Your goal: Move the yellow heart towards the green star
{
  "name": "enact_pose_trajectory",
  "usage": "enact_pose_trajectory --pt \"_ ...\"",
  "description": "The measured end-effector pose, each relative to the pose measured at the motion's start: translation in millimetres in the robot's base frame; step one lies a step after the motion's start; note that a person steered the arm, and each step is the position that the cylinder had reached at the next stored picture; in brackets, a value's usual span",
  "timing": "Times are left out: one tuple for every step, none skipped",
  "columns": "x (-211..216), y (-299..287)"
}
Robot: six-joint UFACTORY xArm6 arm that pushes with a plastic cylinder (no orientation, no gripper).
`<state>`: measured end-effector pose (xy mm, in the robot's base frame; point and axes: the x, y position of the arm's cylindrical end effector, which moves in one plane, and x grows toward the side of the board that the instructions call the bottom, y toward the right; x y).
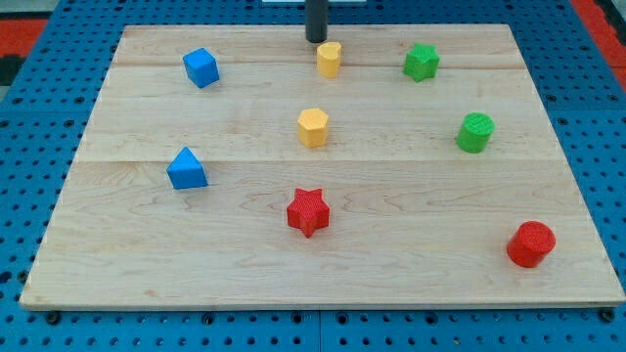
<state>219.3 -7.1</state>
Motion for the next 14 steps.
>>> enact_pose_trajectory --pt "10 45" --pt "6 54" --pt "-7 12" --pt "20 -6" --pt "35 29" --pt "36 25" --pt "77 6" --pt "89 58" --pt "76 70" --pt "106 57" --pt "109 -9" --pt "91 -40" --pt "39 -1" --pt "-9 8"
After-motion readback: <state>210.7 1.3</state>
